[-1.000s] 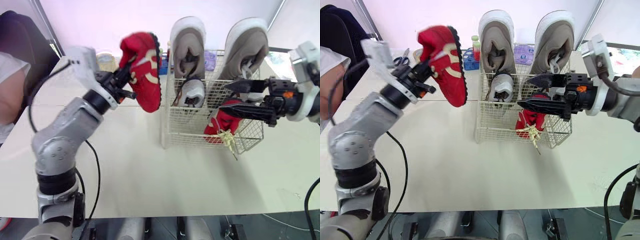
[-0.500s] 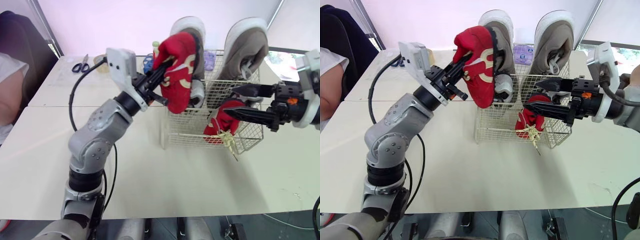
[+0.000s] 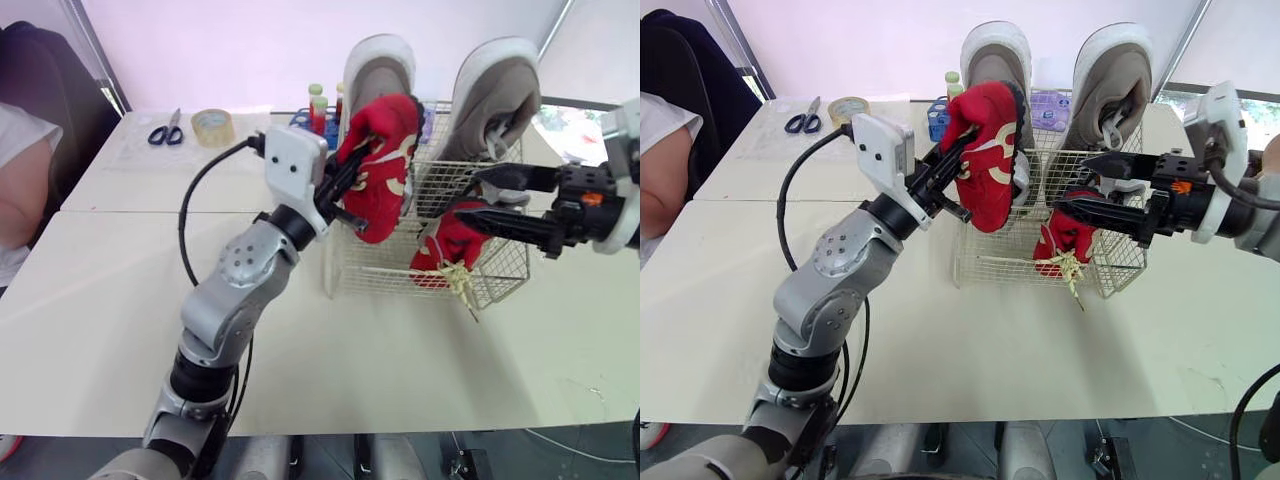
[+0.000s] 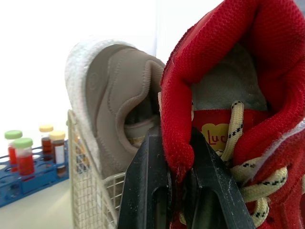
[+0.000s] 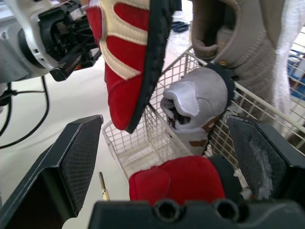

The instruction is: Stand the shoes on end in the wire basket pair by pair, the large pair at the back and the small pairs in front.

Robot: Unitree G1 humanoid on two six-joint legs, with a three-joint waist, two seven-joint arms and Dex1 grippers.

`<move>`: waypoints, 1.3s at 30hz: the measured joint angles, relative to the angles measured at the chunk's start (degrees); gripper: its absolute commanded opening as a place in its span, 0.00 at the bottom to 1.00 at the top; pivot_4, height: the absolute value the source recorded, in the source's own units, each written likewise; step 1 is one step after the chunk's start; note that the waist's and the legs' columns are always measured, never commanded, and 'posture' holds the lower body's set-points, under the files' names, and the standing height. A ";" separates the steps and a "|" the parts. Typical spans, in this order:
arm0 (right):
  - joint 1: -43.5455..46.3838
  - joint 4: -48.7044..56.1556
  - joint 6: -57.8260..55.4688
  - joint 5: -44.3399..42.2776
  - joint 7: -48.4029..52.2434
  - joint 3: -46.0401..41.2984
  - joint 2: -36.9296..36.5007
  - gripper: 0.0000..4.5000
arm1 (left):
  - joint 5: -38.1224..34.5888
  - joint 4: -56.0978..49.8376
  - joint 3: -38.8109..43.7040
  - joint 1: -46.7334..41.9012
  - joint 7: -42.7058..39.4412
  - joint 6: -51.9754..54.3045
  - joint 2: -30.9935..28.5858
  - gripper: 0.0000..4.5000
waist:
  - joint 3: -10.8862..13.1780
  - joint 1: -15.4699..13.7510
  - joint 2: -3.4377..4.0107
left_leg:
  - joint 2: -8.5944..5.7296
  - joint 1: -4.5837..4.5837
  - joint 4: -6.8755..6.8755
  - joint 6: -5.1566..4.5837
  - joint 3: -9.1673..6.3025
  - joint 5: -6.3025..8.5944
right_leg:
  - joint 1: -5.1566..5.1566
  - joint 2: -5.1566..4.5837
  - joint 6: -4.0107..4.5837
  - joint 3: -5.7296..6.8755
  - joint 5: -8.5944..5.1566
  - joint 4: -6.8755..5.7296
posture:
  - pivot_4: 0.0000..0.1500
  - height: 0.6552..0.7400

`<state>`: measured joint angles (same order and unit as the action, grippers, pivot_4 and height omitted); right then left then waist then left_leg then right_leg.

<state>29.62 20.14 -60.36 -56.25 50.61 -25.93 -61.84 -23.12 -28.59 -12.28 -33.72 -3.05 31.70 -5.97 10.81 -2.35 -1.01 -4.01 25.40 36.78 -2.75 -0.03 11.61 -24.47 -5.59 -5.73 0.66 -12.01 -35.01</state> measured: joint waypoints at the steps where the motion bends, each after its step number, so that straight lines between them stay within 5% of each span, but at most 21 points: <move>1: -0.04 0.00 0.00 -0.25 -0.08 -0.53 -0.33 1.00 | 0.94 -0.60 -0.61 0.60 0.33 -0.05 0.54 0.02 | 0.00 0.01 0.00 | 0.00 0.00 0.05 0.04 0.00 0.05 | 0.03 0.00 0.00 0.00 0.00 0.00 | 1.00 1.00; 18: -0.68 -0.09 -0.97 -1.56 -2.17 -1.48 -1.26 1.00 | 10.03 -5.78 -4.99 2.54 0.84 3.04 2.81 0.02 | -0.07 0.13 0.13 | 0.03 0.02 0.18 -0.02 0.00 0.11 | 0.09 0.01 -0.03 0.02 -0.02 0.01 | 1.00 1.00; 39: -0.29 -1.81 2.34 -1.09 -2.34 0.14 -0.44 1.00 | 11.89 -6.94 -4.39 2.48 -0.64 7.81 3.91 0.02 | -0.06 0.09 0.14 | 0.03 0.08 0.18 -0.03 -0.01 0.12 | 0.05 0.00 -0.04 0.03 -0.02 0.03 | 1.00 1.00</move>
<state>29.33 18.34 -58.02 -57.34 48.28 -25.79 -62.29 -11.23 -35.54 -16.68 -31.24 -3.69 39.50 -2.06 10.76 -2.26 -0.87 -3.98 25.48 36.96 -2.78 -0.04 11.73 -24.42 -5.59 -5.77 0.69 -12.03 -34.98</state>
